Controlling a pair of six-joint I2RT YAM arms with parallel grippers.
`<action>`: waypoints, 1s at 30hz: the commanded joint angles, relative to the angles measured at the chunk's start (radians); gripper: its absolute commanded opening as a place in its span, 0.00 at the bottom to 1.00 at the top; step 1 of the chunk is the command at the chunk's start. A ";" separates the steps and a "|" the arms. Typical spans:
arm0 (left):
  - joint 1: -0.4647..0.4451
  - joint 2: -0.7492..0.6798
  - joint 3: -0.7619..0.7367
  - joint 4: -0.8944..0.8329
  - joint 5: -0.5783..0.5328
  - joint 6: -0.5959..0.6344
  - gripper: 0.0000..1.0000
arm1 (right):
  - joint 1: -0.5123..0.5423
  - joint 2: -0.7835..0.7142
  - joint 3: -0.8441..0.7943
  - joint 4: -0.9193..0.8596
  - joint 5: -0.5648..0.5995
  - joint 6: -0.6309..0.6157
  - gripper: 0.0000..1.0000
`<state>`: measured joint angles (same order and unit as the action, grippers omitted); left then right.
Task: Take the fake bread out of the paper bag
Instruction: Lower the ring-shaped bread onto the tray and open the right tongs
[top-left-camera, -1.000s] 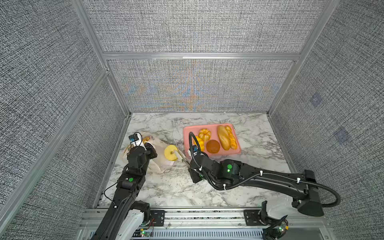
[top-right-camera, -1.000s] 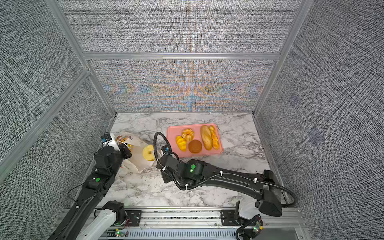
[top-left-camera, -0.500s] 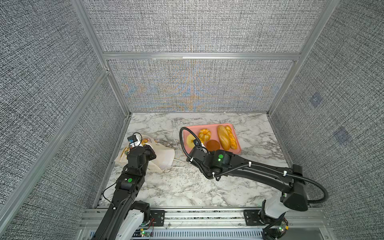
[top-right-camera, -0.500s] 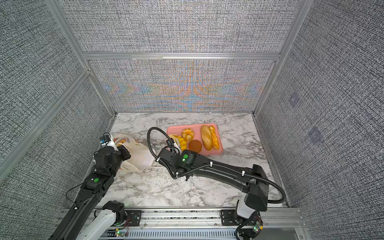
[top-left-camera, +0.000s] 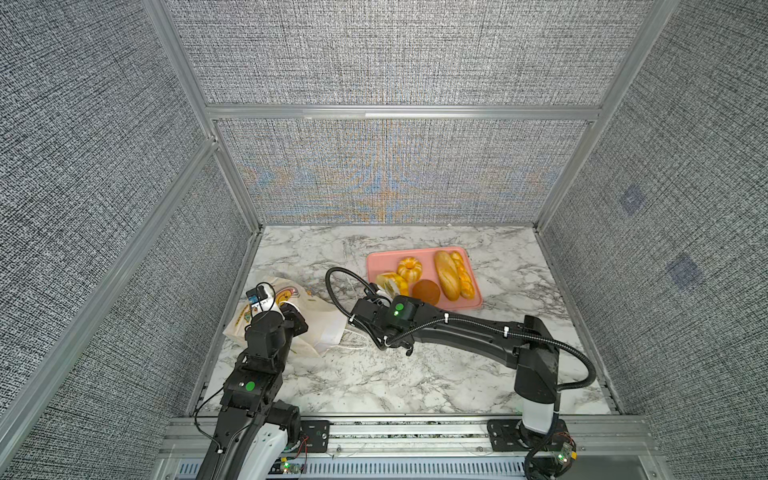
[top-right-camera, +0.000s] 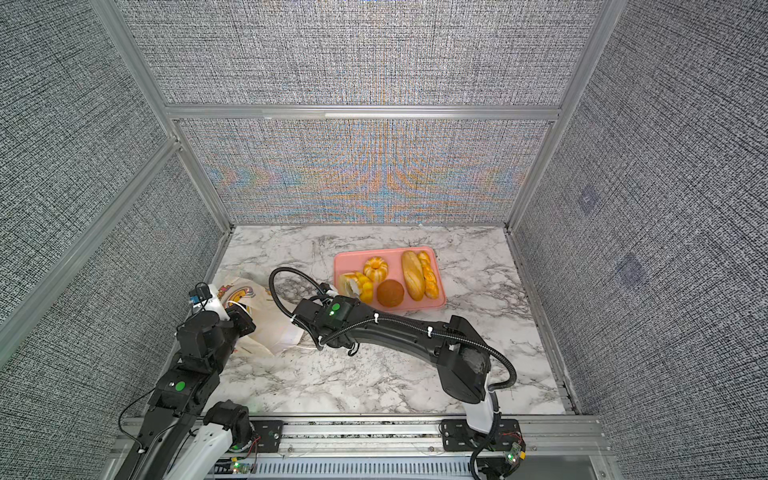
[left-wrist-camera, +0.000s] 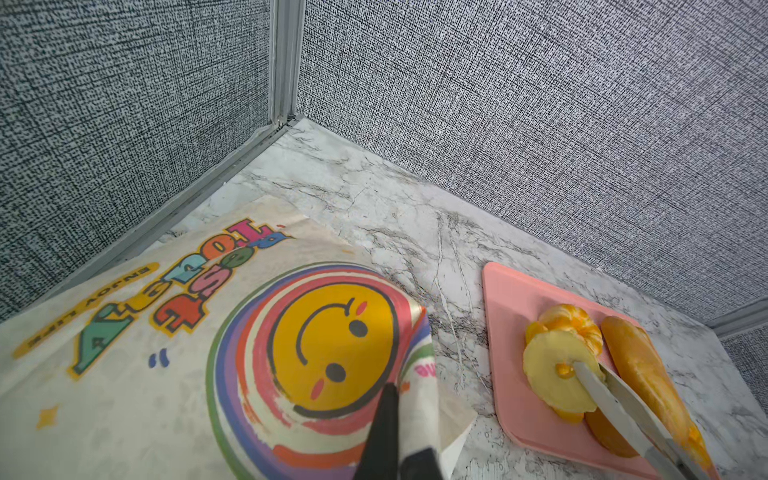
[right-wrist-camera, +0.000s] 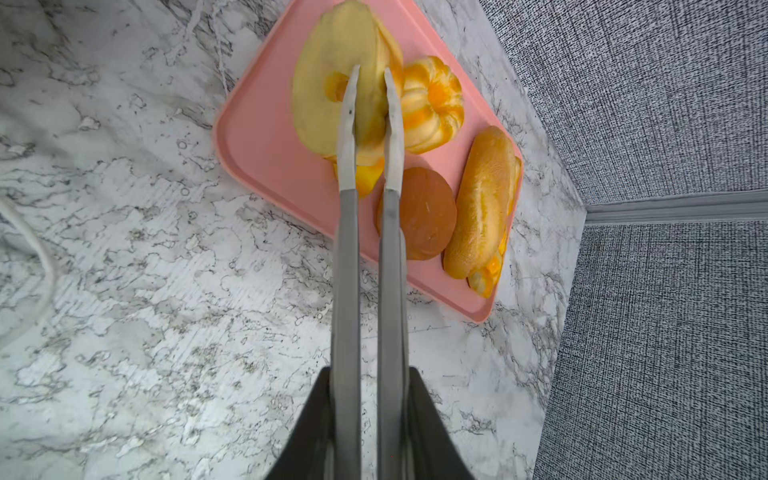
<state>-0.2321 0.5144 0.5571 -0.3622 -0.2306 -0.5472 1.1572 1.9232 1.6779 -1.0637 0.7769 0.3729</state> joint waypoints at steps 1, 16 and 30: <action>0.002 0.003 -0.012 -0.044 0.023 -0.025 0.00 | -0.013 0.008 -0.010 -0.033 0.025 0.010 0.00; 0.002 -0.013 -0.023 -0.053 0.019 -0.026 0.00 | -0.062 0.060 0.033 -0.055 0.151 -0.128 0.00; 0.002 -0.021 -0.020 -0.077 0.054 -0.023 0.00 | 0.031 0.191 0.144 -0.102 0.048 -0.079 0.00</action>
<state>-0.2321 0.4969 0.5346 -0.3927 -0.1879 -0.5690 1.1751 2.1094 1.8015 -1.1393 0.9066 0.2676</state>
